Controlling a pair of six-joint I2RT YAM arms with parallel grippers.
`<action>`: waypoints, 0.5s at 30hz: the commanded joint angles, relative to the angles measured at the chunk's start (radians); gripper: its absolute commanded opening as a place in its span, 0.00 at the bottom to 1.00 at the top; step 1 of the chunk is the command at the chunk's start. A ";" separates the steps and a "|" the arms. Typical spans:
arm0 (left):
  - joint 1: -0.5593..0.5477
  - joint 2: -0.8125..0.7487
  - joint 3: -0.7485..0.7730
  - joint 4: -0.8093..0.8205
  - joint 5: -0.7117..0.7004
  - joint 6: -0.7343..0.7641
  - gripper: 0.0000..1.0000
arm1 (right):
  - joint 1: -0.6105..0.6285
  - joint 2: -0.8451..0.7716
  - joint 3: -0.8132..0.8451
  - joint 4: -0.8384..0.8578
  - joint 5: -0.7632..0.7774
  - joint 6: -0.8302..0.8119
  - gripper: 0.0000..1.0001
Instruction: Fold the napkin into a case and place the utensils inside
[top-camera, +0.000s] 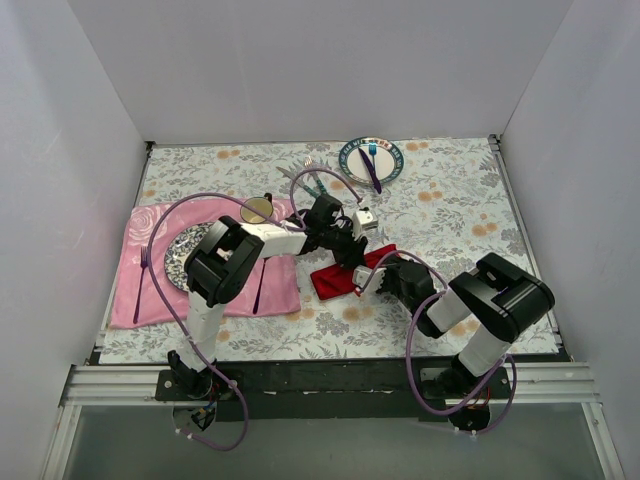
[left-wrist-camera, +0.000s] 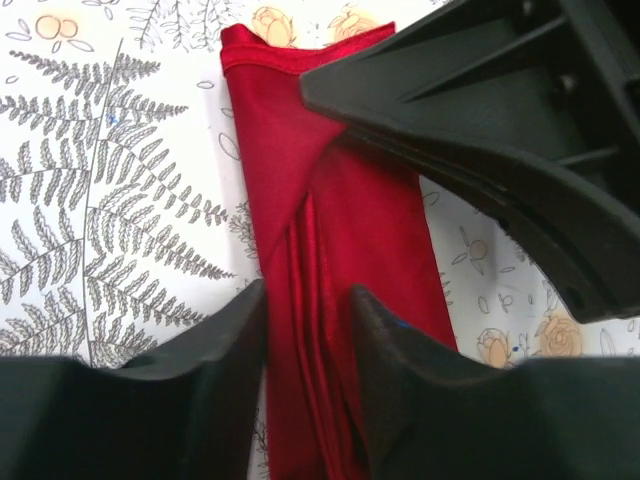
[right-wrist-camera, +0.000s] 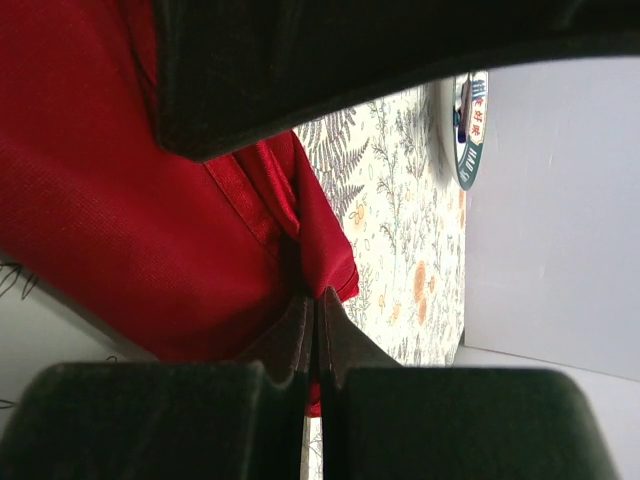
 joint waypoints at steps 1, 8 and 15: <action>-0.010 -0.007 -0.039 -0.061 -0.071 -0.004 0.29 | 0.005 -0.050 0.016 -0.054 0.006 0.039 0.01; 0.022 -0.002 -0.050 -0.068 -0.027 -0.051 0.09 | 0.007 -0.085 -0.012 -0.065 -0.018 0.007 0.01; 0.026 -0.001 -0.065 -0.098 0.000 -0.034 0.00 | 0.007 -0.145 0.042 -0.236 -0.037 0.053 0.16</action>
